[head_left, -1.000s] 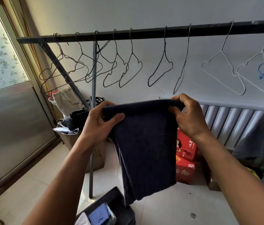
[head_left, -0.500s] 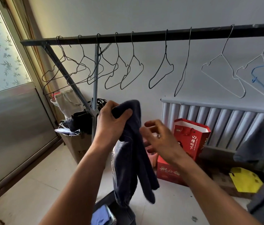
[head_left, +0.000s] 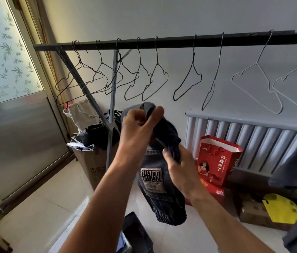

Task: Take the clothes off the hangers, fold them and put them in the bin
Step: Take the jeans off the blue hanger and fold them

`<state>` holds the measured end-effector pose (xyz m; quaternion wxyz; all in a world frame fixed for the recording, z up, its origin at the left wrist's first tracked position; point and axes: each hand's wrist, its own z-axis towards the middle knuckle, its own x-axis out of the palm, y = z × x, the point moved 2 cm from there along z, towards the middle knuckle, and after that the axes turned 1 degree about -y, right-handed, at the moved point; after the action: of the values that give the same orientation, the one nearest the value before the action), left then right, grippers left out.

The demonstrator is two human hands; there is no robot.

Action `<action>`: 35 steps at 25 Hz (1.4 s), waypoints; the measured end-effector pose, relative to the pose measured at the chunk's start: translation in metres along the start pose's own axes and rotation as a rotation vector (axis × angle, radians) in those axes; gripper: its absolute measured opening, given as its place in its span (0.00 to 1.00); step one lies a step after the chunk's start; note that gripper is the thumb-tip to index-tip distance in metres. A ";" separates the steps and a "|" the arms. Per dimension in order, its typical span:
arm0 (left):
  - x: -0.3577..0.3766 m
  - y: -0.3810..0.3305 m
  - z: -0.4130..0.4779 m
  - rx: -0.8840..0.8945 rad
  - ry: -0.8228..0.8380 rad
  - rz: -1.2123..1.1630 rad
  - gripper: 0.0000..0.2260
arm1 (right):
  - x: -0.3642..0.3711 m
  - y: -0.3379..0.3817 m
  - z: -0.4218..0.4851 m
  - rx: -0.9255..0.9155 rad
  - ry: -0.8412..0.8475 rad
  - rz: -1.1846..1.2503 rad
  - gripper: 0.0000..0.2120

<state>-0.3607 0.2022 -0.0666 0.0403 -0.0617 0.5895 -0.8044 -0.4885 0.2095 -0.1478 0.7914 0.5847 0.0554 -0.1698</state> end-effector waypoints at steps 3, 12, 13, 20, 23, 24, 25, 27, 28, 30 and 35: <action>-0.040 0.027 -0.004 0.006 -0.065 0.086 0.29 | -0.017 0.000 0.009 0.168 0.036 0.295 0.07; -0.064 0.133 -0.053 -0.481 0.318 -0.410 0.33 | -0.024 0.000 0.026 0.539 0.157 0.774 0.10; -0.065 0.132 -0.053 -0.434 0.345 -0.393 0.32 | -0.024 -0.001 0.027 0.543 0.168 0.766 0.10; -0.069 0.122 -0.039 -0.284 0.137 -0.341 0.26 | -0.030 0.000 0.026 0.397 0.393 0.599 0.16; -0.070 0.115 -0.035 -0.203 0.068 -0.299 0.28 | -0.026 -0.010 0.026 0.399 0.266 0.509 0.20; -0.070 0.111 -0.033 -0.182 0.060 -0.287 0.27 | -0.025 -0.013 0.026 0.396 0.224 0.509 0.25; -0.070 0.107 -0.032 -0.166 0.059 -0.274 0.25 | -0.026 -0.014 0.026 0.390 0.190 0.510 0.33; -0.071 0.099 -0.028 -0.135 0.074 -0.233 0.17 | -0.033 -0.013 0.027 0.380 0.153 0.437 0.50; -0.072 0.096 -0.026 -0.121 0.081 -0.210 0.14 | -0.037 -0.009 0.027 0.356 0.165 0.313 0.56; -0.072 0.088 -0.023 -0.101 0.094 -0.174 0.12 | -0.046 0.004 0.027 0.253 0.158 -0.073 0.56; -0.069 0.078 -0.021 -0.063 0.207 -0.123 0.10 | -0.013 0.042 0.026 -0.242 0.569 -0.747 0.51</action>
<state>-0.2963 0.2078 -0.1506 -0.0722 -0.0158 0.6106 -0.7885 -0.4900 0.1990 -0.0980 0.6921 0.4516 0.4951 -0.2681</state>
